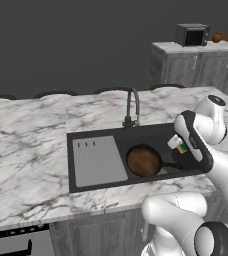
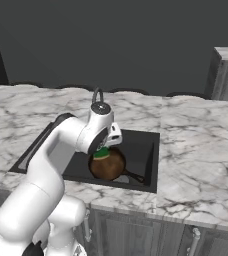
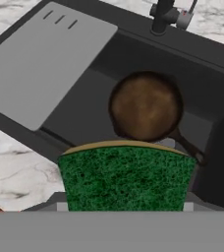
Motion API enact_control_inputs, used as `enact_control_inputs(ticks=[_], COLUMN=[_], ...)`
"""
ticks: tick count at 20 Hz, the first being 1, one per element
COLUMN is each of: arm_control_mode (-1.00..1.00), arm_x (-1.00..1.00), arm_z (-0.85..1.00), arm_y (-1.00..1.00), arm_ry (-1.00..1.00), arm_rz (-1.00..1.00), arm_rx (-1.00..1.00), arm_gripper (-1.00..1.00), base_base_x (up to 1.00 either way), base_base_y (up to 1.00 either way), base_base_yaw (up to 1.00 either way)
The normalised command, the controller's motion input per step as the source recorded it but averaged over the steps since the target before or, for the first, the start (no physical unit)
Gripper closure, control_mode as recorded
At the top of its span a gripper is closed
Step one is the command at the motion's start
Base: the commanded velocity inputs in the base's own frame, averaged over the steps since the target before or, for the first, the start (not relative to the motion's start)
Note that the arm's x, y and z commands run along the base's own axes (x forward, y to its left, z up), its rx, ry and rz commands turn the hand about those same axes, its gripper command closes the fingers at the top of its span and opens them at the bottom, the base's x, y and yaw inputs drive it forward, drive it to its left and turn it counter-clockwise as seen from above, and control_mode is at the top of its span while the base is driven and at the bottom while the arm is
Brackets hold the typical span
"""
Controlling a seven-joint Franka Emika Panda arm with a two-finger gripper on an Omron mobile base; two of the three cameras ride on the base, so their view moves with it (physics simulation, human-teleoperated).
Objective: Pick the pan and sponge and place them into the sink. Then turn on the water.
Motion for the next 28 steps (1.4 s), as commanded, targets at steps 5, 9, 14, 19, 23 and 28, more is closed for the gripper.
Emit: enact_control_inputs(ticks=[5, 9, 14, 19, 23, 28], arm_control_mode=[-1.00, -1.00, -1.00, -1.00, -1.00, -1.00], arm_x=[0.16, 0.11, 0.08, 0.18, 0.24, 0.28], arm_z=[-0.19, -0.21, -0.21, -0.23, -0.22, -0.20], arm_y=[0.04, 0.01, 0.01, 0.05, 0.06, 0.03], arm_ry=[-0.01, -0.05, -0.09, -0.08, -0.05, -0.01], arm_rz=[0.00, 0.04, 0.06, 0.06, 0.04, 0.05], arm_rx=[-0.01, 0.01, 0.01, -0.02, -0.02, -0.02], arm_gripper=[1.00, 1.00, 1.00, 1.00, 1.00, 1.00], base_base_x=[0.00, 0.00, 0.00, 0.00, 0.00, 0.00], base_base_y=[0.00, 0.00, 0.00, 0.00, 0.00, 0.00], base_base_yaw=[0.00, 0.00, 0.00, 0.00, 0.00, 0.00])
